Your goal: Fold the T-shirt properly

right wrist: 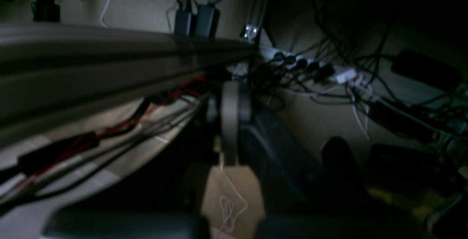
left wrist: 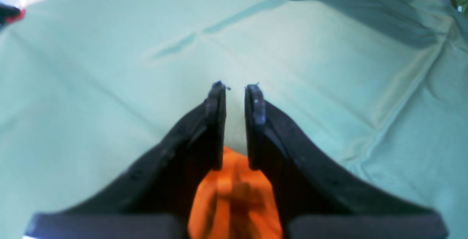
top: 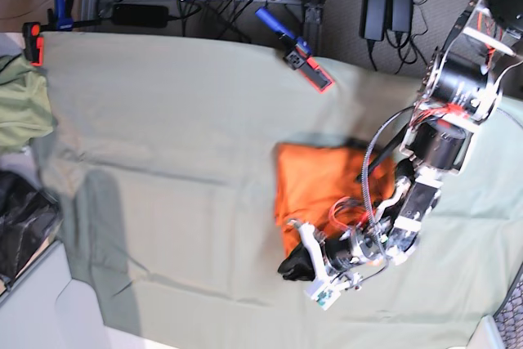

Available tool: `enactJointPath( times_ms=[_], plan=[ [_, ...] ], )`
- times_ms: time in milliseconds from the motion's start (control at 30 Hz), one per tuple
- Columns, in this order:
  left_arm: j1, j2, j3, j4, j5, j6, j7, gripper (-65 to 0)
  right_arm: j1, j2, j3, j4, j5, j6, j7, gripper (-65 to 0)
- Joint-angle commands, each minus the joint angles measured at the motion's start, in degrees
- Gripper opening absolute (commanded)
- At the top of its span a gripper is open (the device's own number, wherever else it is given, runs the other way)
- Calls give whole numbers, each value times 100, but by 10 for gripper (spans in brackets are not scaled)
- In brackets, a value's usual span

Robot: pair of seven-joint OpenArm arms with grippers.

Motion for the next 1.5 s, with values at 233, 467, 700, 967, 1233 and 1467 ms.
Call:
enactJointPath(
  times_ms=[233, 467, 700, 967, 1233, 1467],
  plan=[
    [190, -94, -28, -516, 389, 605, -487, -522, -208, 13, 15, 96, 31, 509, 50, -650],
    [306, -90, -28, -343, 343, 575, -382, -534, -210, 13, 15, 98, 28, 509, 50, -650],
    [304, -94, -28, 745, -131, 575, 302, -533, -210, 13, 15, 98, 28, 509, 68, -650],
    [319, -470, -35, 2103, -793, 579, 1438, -533, -210, 17, 15, 98, 28, 509, 68, -650],
    [1497, -1338, -728, 4148, -1467, 579, 2321, -533, -210, 17, 15, 98, 52, 507, 118, -650],
    [3484, -2135, -1926, 5796, -1871, 577, 2531, -533, -162, 262, 13, 98, 79, 507, 306, -650]
  ],
)
